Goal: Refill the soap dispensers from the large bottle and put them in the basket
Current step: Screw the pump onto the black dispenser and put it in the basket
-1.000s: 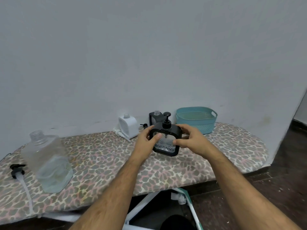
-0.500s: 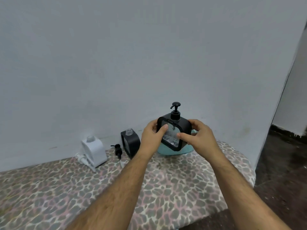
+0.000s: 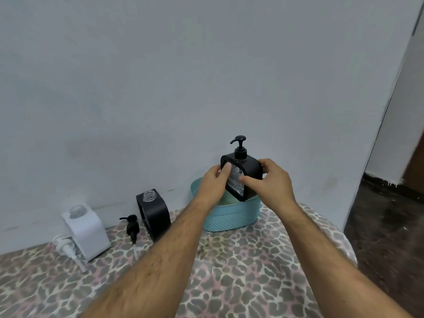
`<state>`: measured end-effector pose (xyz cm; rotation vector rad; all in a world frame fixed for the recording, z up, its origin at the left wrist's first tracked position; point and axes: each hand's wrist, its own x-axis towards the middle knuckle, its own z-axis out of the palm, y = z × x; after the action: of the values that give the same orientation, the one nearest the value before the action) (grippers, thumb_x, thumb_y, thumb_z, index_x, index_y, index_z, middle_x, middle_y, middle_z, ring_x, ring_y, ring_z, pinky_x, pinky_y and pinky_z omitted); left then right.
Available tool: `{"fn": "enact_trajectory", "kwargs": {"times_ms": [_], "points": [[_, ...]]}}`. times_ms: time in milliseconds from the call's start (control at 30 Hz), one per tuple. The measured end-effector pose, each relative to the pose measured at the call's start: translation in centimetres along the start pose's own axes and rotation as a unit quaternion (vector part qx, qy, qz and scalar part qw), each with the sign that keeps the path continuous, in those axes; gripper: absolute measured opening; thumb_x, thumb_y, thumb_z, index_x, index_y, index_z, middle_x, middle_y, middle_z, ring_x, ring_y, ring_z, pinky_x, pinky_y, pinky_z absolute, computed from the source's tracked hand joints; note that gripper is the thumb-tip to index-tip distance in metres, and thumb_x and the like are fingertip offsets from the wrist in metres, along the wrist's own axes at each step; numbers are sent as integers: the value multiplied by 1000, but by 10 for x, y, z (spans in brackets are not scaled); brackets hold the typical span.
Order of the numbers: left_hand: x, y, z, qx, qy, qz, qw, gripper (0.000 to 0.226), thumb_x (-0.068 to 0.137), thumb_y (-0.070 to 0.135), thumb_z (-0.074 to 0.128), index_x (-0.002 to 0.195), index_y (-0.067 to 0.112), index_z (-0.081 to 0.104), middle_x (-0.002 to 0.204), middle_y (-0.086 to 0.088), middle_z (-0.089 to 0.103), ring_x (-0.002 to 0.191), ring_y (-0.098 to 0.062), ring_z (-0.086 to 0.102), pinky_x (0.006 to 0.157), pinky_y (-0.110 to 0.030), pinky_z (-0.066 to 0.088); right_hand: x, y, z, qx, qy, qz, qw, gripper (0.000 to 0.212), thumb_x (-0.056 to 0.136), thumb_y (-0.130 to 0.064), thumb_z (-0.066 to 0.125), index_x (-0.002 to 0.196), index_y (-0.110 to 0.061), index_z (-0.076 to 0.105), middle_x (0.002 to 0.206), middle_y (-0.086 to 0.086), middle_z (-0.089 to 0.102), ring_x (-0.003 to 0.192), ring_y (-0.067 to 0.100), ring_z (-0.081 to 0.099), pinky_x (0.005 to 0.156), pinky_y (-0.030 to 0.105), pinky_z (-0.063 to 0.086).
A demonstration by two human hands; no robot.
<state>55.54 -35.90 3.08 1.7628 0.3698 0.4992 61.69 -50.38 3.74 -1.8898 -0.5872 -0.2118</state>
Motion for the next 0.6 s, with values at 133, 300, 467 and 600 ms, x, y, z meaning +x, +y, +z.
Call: {"fn": "enact_trajectory", "kwargs": {"times_ms": [133,300,467,600], "points": [[12,-2,7,-16,-34,-32,999,42,98,56,43,112,21,59,101,13,64,92,1,57,98,-37,49,6,12,8,-32,-14,16,999,47,71,-38,85,109,-25,61,87,-19,62,79,-2,60,63,18,44],[27,-12,8,27,-101,-68,992,50,92,58,55,124,20,57,115,5,67,104,-10,62,95,-41,51,12,24,20,-96,-22,29,995,52,65,-47,85,104,-24,58,87,-14,66,82,9,65,74,31,55],[40,-25,11,38,-126,-66,989,41,92,50,60,122,21,60,114,3,71,107,-15,66,86,-35,53,15,38,25,-154,-31,42,987,55,60,-53,84,98,-25,55,87,-11,66,87,16,64,86,44,52],[46,-32,12,39,-150,-71,985,39,90,43,64,122,20,62,111,-1,73,105,-21,69,97,-44,53,14,44,26,-181,-37,41,982,57,60,-54,84,98,-24,56,88,-8,66,87,18,63,84,42,52]]}}
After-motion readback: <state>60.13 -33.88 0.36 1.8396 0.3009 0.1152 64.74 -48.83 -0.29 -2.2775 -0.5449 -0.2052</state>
